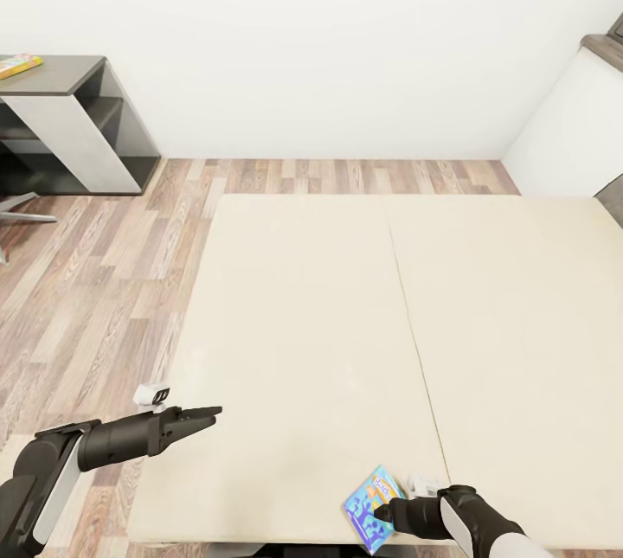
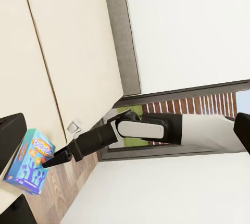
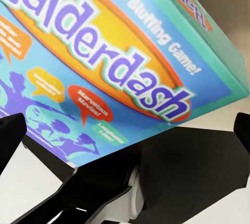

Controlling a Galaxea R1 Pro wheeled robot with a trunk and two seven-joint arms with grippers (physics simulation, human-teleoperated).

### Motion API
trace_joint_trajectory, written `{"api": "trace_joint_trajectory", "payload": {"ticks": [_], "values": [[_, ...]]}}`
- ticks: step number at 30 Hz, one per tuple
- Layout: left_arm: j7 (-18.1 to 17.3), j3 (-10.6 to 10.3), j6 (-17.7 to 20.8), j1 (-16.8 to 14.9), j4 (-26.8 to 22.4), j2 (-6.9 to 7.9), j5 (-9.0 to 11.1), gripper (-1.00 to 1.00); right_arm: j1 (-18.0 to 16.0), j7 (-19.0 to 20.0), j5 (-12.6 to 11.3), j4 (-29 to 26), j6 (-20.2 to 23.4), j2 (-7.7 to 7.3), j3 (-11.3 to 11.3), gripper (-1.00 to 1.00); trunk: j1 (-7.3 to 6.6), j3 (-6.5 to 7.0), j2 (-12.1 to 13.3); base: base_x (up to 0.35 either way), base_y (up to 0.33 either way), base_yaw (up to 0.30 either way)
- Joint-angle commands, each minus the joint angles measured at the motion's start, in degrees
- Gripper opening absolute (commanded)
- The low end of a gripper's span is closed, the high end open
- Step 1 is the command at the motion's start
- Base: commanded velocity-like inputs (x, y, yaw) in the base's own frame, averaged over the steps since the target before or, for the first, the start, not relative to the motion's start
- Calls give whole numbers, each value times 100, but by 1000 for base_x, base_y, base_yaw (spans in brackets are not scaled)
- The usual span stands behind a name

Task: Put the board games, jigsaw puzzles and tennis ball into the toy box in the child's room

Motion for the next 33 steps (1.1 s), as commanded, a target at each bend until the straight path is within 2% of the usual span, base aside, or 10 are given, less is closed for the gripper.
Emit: {"api": "trace_joint_trajectory", "payload": {"ticks": [1, 9, 16, 25, 33], "values": [[-16, 0, 62, -2, -1, 2, 5, 100, 0, 24, 22, -10, 36, 2, -37, 100, 1, -5, -5, 0, 0, 0], [-16, 0, 65, -2, -1, 3, 5, 100, 0, 24, 22, -14, -42, 3, -35, 100, 1, -5, -5, 0, 0, 0], [-16, 0, 64, -2, -1, 3, 5, 100, 0, 28, 47, -17, -430, 13, -19, 100, 1, -5, -5, 0, 0, 0], [-16, 0, 63, -2, -1, 3, 5, 100, 0, 30, 91, -56, -509, 196, -11, 100, 1, -5, -5, 0, 0, 0], [-16, 0, 66, -2, -1, 3, 3, 100, 0, 93, 92, -80, -503, 257, -7, 100, 1, -5, -5, 0, 0, 0]]}}
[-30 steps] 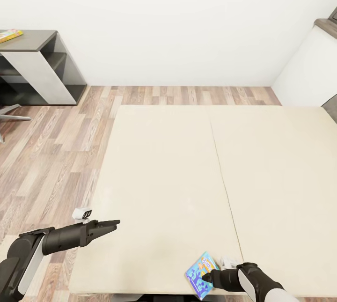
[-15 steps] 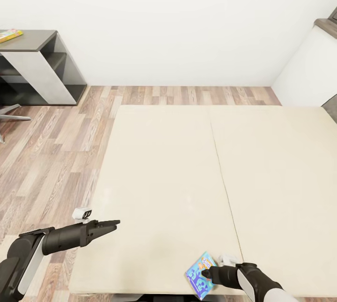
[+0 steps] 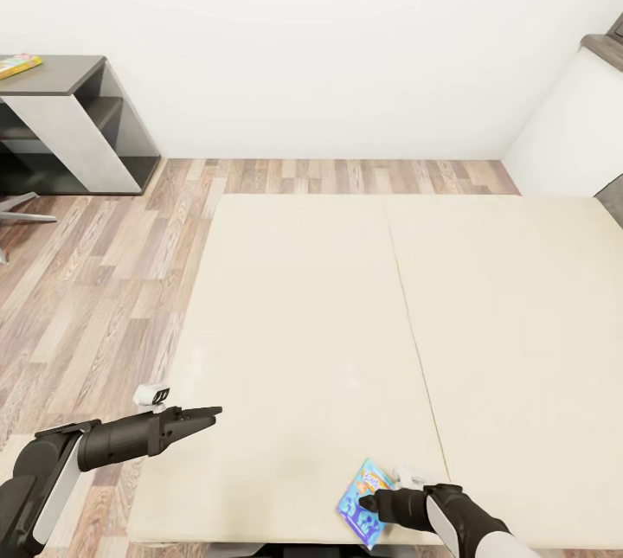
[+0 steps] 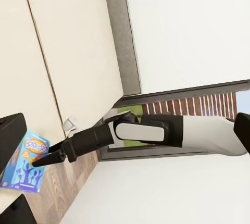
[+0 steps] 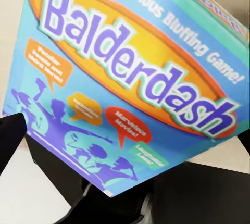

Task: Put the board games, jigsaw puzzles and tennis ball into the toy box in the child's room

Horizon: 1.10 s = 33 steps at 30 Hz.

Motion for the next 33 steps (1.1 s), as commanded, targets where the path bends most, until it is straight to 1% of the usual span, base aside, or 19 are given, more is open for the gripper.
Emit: {"api": "trace_joint_trajectory", "payload": {"ticks": [1, 11, 17, 27, 28, 31, 32, 33], "values": [[-16, -1, 60, -2, -1, 2, 6, 100, 0, 26, 28, -16, 42, 10, -44, 100, 1, -4, -5, 0, 0, 0], [-16, 0, 60, -2, -1, 5, 7, 100, 0, 40, 28, -34, 26, 13, -41, 100, 1, -2, -5, 0, 0, -1], [-16, 5, 60, -2, -1, 7, 7, 100, 0, 41, 28, -35, -195, 15, -41, 100, 1, 29, -5, 0, 0, -58], [-16, 8, 60, -2, -1, 10, 7, 100, 0, 37, 30, -37, -250, 27, -39, 100, 1, 35, -5, 0, 0, -6], [-16, 8, 58, -2, 0, 10, 7, 100, 0, 35, 33, -38, -250, 44, -36, 100, 1, 36, -5, 0, 0, 0], [-16, 8, 59, -2, 1, 10, 7, 100, 0, 35, 36, -39, -250, 162, -39, 100, 1, 40, -5, 0, 0, 0], [-16, 8, 60, -2, 3, 10, 6, 100, -3, 34, 38, -39, -249, 254, -40, 100, 1, 40, -5, 0, 0, 0], [-16, 8, 59, -2, 3, 10, 6, 100, -5, 35, 41, -39, -248, 313, -38, 100, 1, 40, -5, 0, 0, 0]]}}
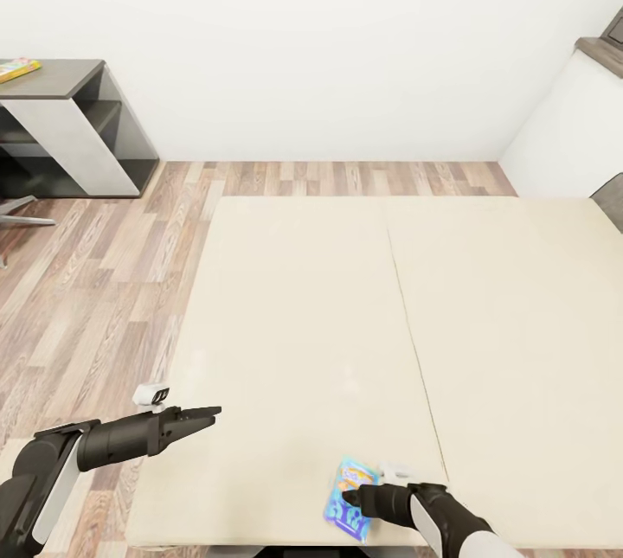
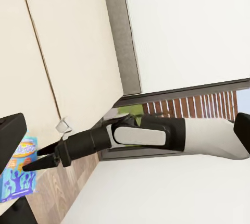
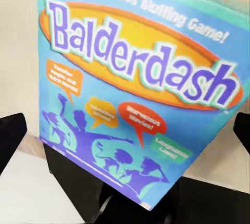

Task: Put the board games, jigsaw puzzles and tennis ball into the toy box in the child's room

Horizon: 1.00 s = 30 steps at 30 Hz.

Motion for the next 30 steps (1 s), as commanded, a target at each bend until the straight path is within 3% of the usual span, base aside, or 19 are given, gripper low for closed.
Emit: {"api": "trace_joint_trajectory", "payload": {"ticks": [1, 7, 30], "values": [[-16, 0, 60, -1, -2, 2, 5, 100, -3, 24, 34, -13, 45, 61, -42, 100, 1, -4, -5, 0, 0, 0], [-16, -2, 63, -1, -2, -2, 3, 100, -12, 21, 37, -13, 38, 195, 15, 100, 1, -4, -5, 0, 0, 0], [-7, -7, 62, -1, 0, -7, -2, 100, -12, 25, 37, -15, -194, 205, 29, 100, 1, 40, -5, 0, 0, -7]]}}
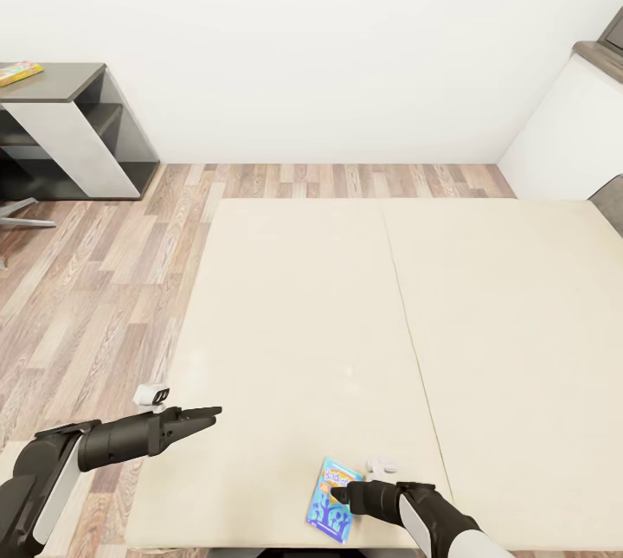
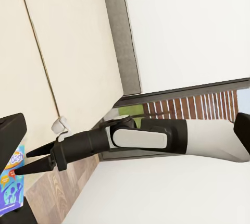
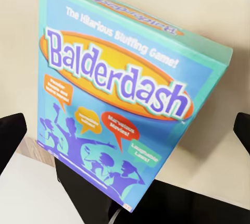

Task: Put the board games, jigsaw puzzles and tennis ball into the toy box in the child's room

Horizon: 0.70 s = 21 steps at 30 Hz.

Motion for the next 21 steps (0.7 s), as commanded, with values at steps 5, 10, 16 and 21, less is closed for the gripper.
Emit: {"api": "trace_joint_trajectory", "payload": {"ticks": [5, 10, 16, 21], "values": [[-16, 1, 60, -2, 0, 2, 5, 100, 0, 21, 30, -81, 36, 60, -48, 100, 1, -4, -5, 0, 0, 0], [-16, 3, 60, -2, 0, 5, 5, 100, 0, 23, 31, -339, 40, 165, 124, 100, 1, -4, -5, 0, 0, 0], [-16, 1, 56, -2, 2, 4, 5, 100, 0, 14, 22, -410, 47, 234, 491, 100, 1, -4, -5, 0, 0, 0], [-16, -1, 56, -2, 2, 2, 5, 100, 0, 20, 15, -415, 81, 235, 520, 100, 1, -4, -5, 0, 0, 0]]}}
